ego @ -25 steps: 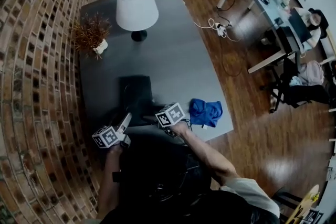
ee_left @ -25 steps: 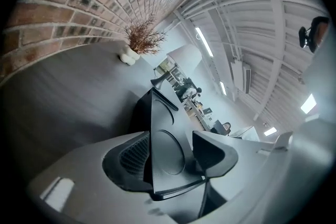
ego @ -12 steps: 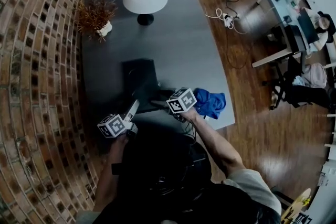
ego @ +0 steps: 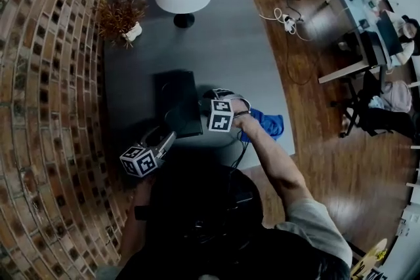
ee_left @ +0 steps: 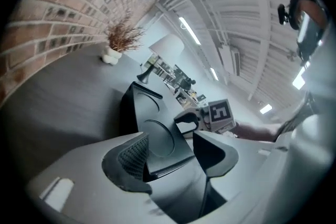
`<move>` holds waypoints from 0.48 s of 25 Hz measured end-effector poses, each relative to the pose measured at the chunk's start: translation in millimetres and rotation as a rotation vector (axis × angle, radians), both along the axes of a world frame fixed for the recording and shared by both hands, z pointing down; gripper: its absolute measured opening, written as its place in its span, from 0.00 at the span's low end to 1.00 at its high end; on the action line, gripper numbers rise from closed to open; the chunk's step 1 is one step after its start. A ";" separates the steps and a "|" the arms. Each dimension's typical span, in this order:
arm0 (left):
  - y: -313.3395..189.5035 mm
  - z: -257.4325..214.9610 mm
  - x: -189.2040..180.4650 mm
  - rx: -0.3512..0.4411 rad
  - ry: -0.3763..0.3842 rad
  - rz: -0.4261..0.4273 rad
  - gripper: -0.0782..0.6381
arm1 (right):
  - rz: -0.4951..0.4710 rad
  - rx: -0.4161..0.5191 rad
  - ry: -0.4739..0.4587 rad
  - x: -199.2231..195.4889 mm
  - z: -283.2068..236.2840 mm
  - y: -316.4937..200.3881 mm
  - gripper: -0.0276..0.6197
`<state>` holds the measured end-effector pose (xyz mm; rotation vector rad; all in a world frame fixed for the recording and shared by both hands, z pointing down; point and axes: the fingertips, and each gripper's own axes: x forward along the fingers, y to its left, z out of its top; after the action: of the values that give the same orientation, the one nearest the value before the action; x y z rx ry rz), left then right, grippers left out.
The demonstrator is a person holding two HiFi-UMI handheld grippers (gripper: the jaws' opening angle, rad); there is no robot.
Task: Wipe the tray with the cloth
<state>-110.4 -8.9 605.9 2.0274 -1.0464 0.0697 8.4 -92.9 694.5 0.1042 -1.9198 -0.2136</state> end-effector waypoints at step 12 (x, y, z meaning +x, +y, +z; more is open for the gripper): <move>28.1 9.5 61.8 0.070 -0.249 0.384 0.45 | -0.104 0.119 0.179 -2.0 4.2 -5.6 0.15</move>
<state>-48.7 19.2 615.4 2.3022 -0.7991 0.5030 6.4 -98.5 698.7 0.0625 -1.7356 -0.3937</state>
